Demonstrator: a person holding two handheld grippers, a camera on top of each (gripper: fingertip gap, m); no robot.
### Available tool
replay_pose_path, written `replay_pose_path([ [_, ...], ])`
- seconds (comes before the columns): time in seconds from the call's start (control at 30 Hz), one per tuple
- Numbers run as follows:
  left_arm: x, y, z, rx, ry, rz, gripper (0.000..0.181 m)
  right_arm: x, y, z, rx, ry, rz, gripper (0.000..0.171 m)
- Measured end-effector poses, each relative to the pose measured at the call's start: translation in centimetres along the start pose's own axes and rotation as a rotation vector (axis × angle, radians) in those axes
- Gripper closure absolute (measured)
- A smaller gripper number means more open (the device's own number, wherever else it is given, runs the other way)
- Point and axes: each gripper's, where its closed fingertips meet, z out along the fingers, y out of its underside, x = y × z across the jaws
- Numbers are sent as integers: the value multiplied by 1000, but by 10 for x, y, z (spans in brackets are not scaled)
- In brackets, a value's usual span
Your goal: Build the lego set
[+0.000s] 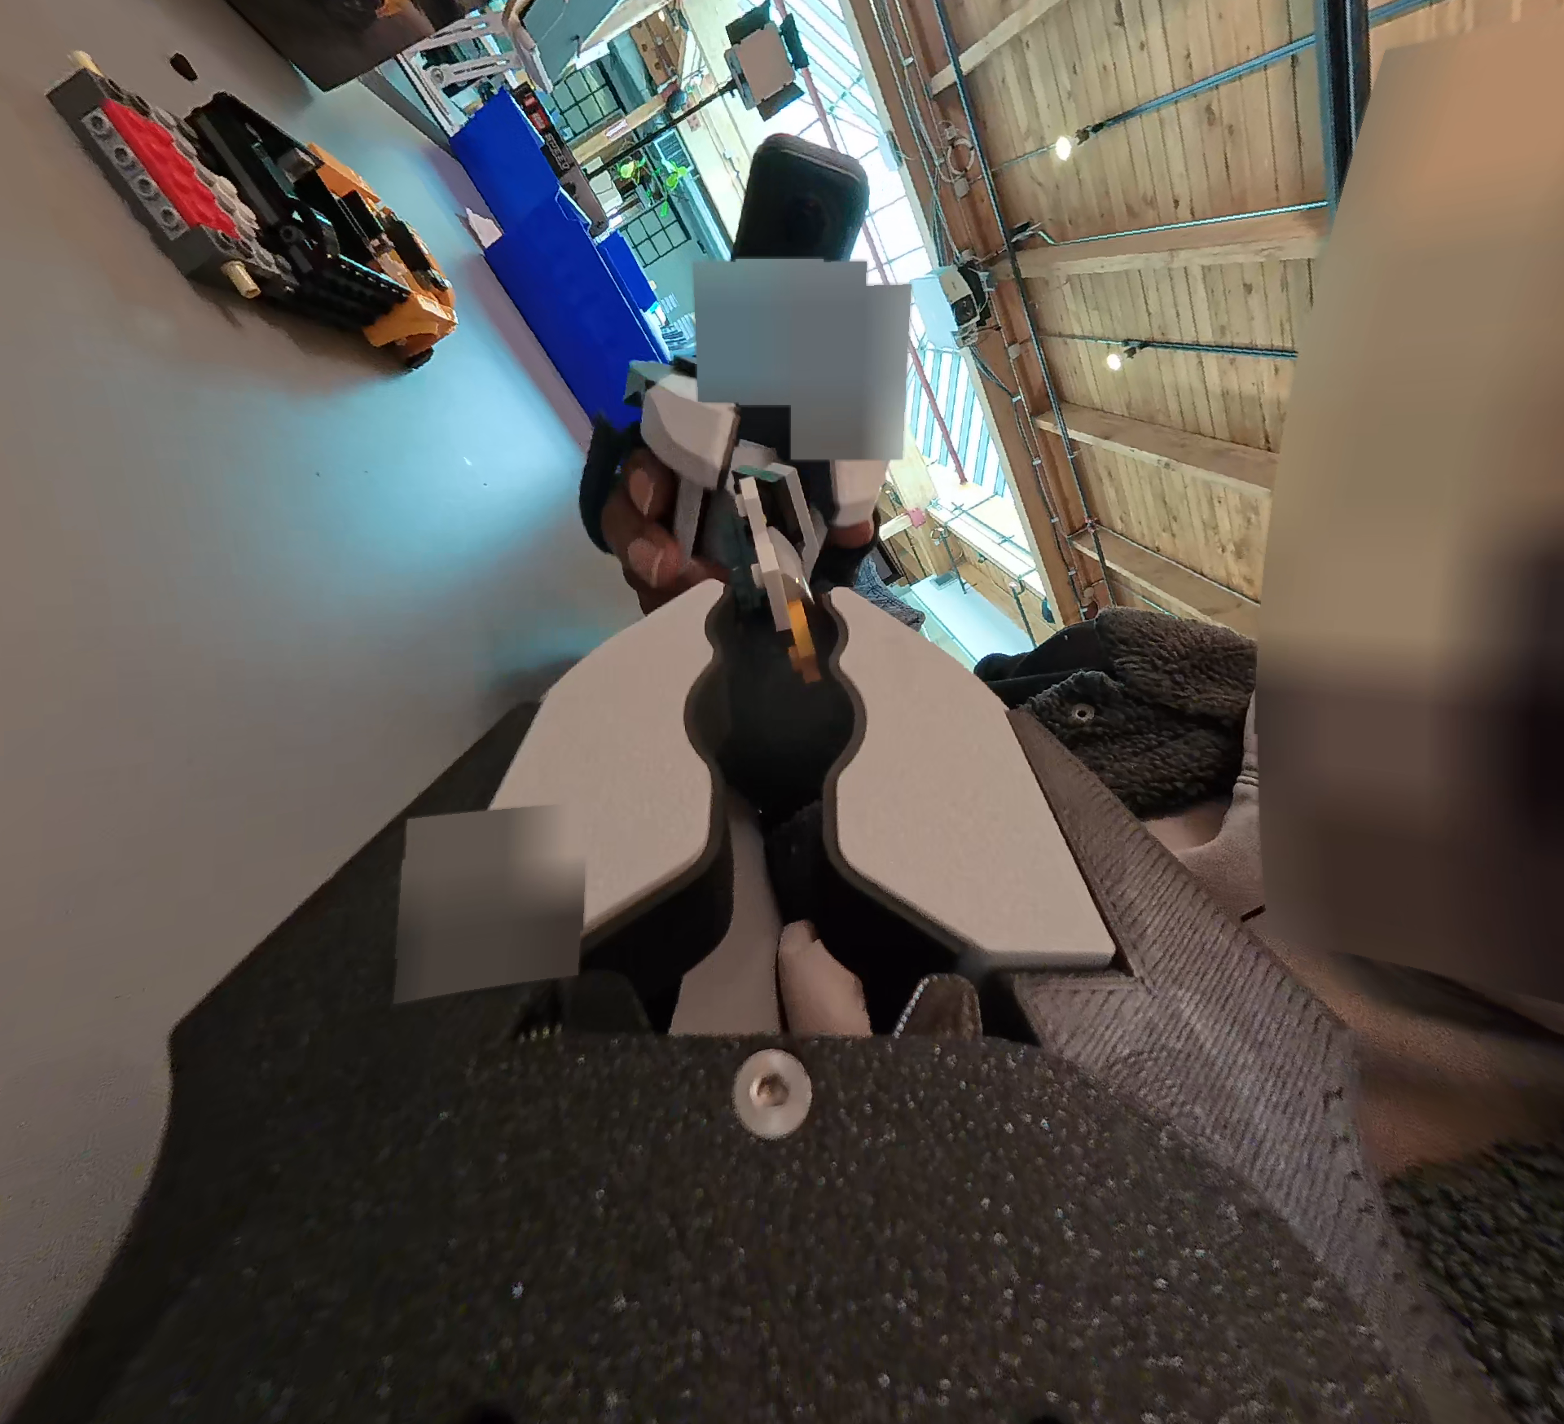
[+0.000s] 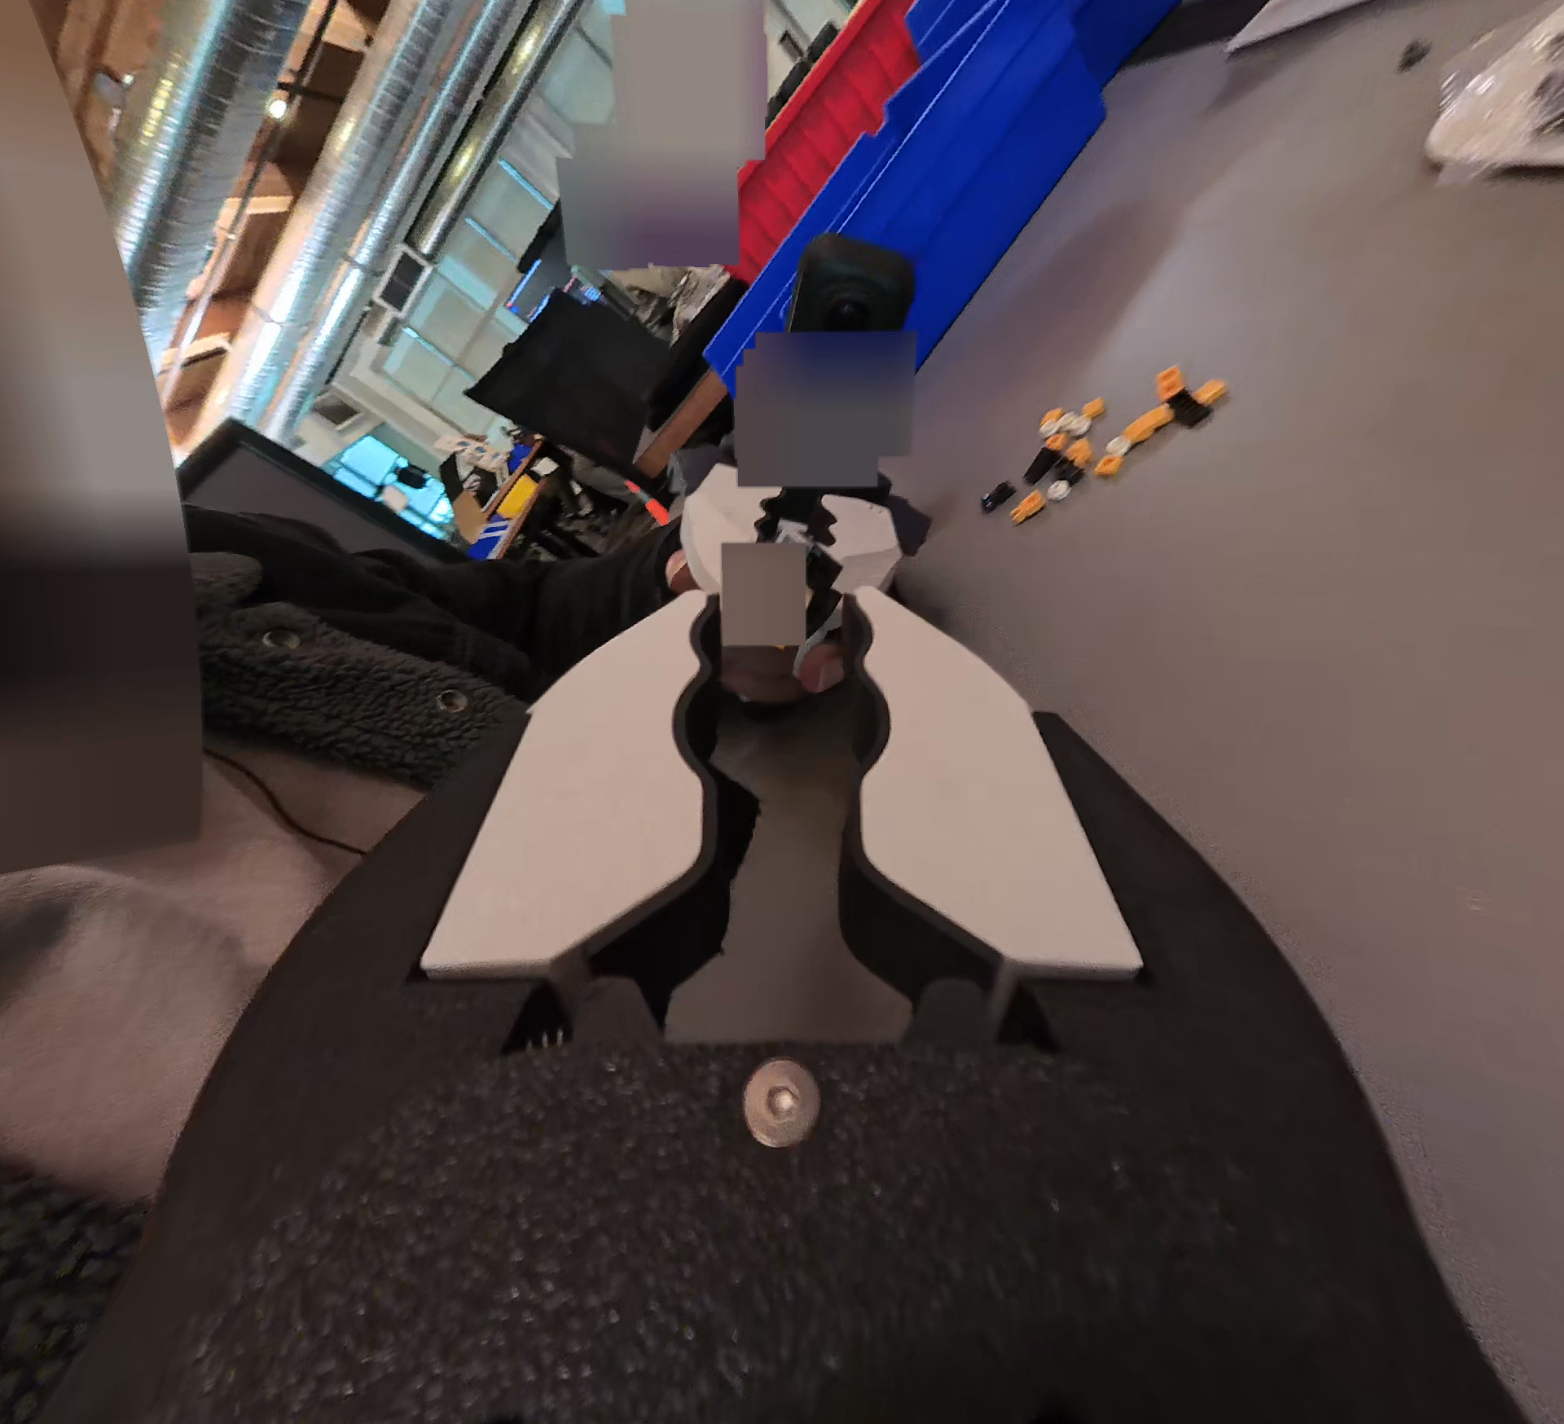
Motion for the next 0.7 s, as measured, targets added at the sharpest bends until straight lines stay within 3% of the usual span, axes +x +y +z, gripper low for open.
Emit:
replay_pose_path([
  [0.33,0,6,3,-42,-23,51,164,-2,6,8,10,-89,142,143],
  [0.7,0,11,5,-76,-33,77,164,0,9,9,-3,-86,151,152],
])
